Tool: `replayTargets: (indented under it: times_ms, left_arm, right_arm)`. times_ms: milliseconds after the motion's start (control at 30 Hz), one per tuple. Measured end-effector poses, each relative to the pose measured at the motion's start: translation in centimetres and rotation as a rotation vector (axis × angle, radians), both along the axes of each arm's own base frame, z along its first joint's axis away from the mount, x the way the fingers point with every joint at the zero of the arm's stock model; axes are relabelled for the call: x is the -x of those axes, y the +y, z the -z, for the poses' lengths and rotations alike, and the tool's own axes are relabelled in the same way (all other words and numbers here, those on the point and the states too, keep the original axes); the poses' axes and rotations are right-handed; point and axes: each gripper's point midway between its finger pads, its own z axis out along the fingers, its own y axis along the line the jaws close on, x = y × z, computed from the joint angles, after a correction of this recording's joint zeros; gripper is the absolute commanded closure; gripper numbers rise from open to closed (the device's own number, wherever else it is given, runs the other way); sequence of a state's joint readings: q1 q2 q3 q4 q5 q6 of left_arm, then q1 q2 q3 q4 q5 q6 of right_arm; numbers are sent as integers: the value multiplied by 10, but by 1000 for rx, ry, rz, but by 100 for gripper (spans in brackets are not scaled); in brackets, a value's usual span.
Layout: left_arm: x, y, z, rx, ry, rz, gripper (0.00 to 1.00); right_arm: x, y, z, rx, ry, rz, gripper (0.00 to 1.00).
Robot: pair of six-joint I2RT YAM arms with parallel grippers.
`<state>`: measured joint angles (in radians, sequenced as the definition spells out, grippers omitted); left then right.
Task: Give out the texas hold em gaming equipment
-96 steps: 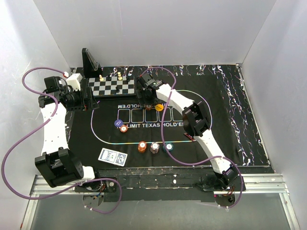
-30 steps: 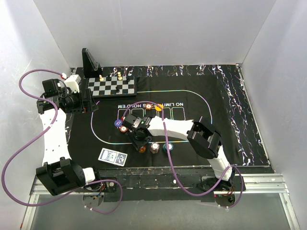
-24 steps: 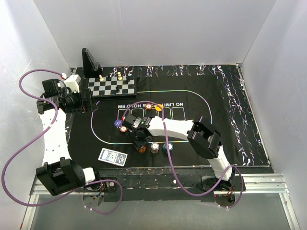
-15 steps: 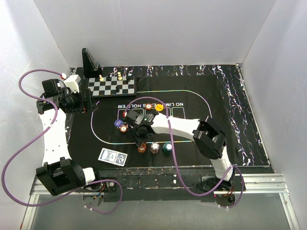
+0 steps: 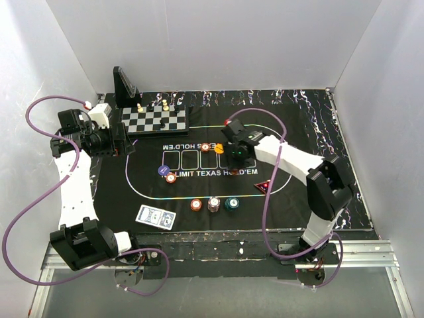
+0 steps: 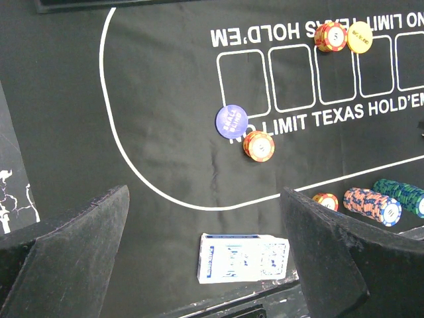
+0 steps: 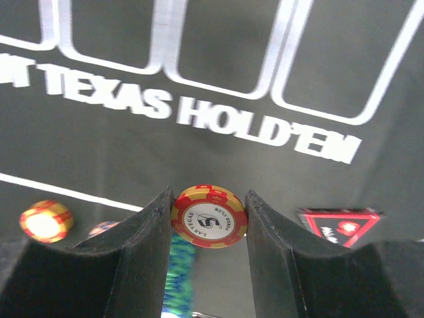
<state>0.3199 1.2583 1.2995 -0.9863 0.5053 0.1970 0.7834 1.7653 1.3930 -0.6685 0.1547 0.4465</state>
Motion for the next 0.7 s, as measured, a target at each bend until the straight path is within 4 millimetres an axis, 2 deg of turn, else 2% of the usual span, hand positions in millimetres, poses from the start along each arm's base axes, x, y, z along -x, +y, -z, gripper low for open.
replayTargets:
  times_ms: [133,233,333,500,700]
  left_arm:
    - [0,0,0,0,0,-1,2]
    - [0,1,0,0,0,-3,2]
    - [0,2,0,0,0,-4,2]
    - [0,2,0,-3,-1,-2,2]
    - [0,3,0,-10,-2,-2,2]
  right_arm:
    - [-2,-55,28,65,55,133,87]
    - [7,-75,48,106,97,170,88]
    - [10,-83,55,121,113,186,88]
    - [-5,-82,54,86,78,213,88]
    - [-14,-88,70,90,87,246,89]
